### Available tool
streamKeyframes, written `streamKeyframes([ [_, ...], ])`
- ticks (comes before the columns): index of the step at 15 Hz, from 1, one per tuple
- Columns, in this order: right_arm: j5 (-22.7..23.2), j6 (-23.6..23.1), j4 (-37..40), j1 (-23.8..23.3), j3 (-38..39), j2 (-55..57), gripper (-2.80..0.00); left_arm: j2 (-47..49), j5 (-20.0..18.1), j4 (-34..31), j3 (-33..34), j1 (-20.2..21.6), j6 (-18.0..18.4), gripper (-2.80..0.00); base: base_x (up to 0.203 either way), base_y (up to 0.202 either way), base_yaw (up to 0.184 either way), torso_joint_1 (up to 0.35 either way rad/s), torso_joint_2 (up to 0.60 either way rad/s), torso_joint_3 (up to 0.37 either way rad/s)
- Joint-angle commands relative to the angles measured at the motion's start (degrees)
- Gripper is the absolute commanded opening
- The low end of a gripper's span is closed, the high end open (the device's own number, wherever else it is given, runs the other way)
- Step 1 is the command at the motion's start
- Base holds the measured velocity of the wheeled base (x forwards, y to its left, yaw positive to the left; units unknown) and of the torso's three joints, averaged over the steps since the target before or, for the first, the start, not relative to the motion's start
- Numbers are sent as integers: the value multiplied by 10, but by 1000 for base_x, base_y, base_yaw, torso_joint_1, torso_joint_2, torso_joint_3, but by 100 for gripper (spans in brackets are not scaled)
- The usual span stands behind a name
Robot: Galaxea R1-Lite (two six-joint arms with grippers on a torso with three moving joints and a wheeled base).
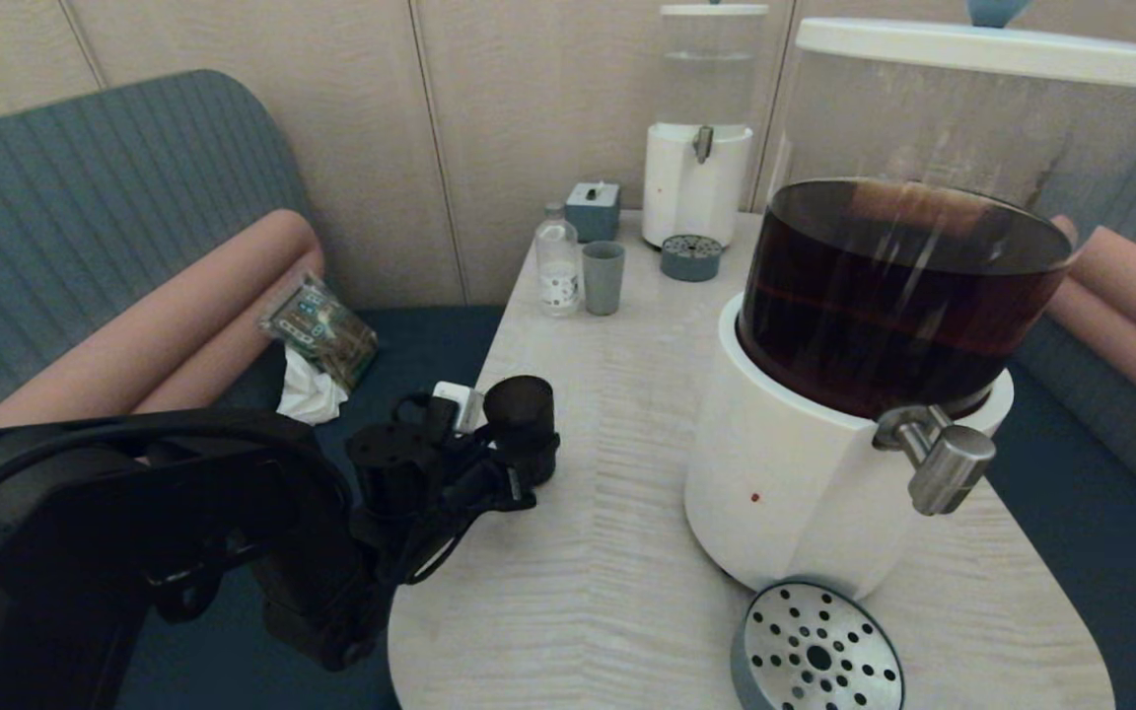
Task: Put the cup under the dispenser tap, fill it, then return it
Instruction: Place the cup next to the water dispenser
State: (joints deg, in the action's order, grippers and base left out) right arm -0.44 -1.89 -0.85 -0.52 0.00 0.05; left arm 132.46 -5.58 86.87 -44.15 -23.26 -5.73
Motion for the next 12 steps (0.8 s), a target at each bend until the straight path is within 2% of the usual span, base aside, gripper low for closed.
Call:
streamKeyframes([
  [1,0,0,0,0,1,0,-280,1,0,8,2,0,-1,0,0,0,0,0,0,0],
  [7,0,0,0,0,1,0,-280,-17,0,8,31,-3,-2,0,0,0,0,0,0,0],
  [12,0,0,0,0,2,0,-280,-100,-1,8,133,-14,-2,0,0,0,0,0,0,0],
])
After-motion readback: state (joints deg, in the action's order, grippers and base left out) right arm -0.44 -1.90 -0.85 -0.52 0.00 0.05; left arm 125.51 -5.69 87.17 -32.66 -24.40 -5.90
